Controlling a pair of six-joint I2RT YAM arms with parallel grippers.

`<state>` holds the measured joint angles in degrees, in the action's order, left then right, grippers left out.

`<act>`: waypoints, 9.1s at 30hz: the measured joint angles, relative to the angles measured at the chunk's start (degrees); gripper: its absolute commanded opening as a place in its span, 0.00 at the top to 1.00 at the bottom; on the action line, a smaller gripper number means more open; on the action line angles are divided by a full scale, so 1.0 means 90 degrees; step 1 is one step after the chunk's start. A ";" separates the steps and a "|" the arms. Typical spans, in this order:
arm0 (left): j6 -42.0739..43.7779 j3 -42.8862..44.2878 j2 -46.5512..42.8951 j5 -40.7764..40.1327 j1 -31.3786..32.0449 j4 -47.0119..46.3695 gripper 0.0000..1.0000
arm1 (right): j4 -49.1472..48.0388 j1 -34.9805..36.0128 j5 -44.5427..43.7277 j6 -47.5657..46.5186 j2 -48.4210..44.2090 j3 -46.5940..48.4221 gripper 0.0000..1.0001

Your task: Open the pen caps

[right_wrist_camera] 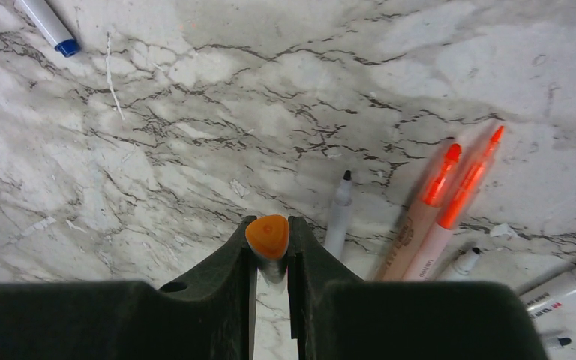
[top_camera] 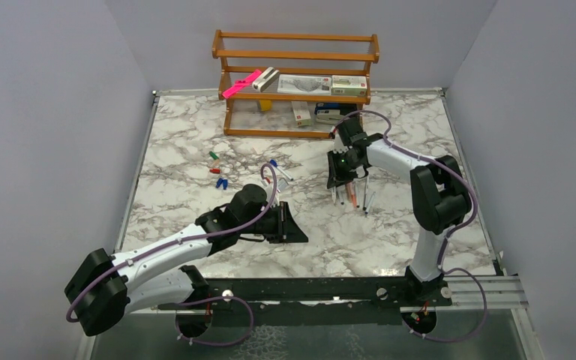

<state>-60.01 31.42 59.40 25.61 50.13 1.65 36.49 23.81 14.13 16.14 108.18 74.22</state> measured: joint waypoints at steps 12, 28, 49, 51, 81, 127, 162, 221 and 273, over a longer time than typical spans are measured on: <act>0.0041 0.0005 0.0049 -0.0017 0.0000 0.0017 1.00 | 0.0034 0.0231 -0.0425 -0.0046 0.0160 -0.0066 0.95; 0.0039 0.0005 -0.0170 -0.0046 0.0000 0.0073 1.00 | 0.0245 0.0221 -0.1411 -0.0044 0.0090 -0.0155 0.92; 0.0449 0.1066 0.0270 -0.0709 -0.0036 0.1214 1.00 | 0.0619 0.0180 -0.1785 -0.0112 -0.0962 -0.0255 0.42; 0.0619 0.1384 0.0493 -0.0845 -0.0126 0.1447 1.00 | 0.0614 0.0180 -0.1693 -0.0107 -0.1265 -0.0255 0.41; 0.3215 0.3636 0.4165 -0.2334 -0.3764 0.2732 0.92 | -0.0440 -0.2599 -0.1994 0.0801 -0.2110 -0.1277 0.41; 0.3684 0.3762 0.3937 -0.2443 -0.4452 0.2647 0.61 | -0.1899 -0.4189 -0.0833 0.1239 -0.1914 -0.2878 0.42; 0.2873 0.3232 -0.0204 -0.1319 -0.3123 0.4284 0.01 | -0.1338 -0.4187 0.0510 0.1367 -0.4044 -0.3305 0.41; 0.2793 0.1948 -0.0682 -0.0170 -0.3096 0.4007 0.01 | -0.1389 0.1732 -0.1219 -0.0092 0.1100 0.1513 0.63; 0.2630 0.1778 -0.0670 -0.0121 -0.3096 0.3861 0.01 | -0.1180 0.2144 -0.2314 -0.0476 0.2387 0.2837 0.67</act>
<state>-36.34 47.42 53.36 24.51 22.26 36.40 25.87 43.11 -6.70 11.86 129.67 99.74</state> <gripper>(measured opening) 0.989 0.332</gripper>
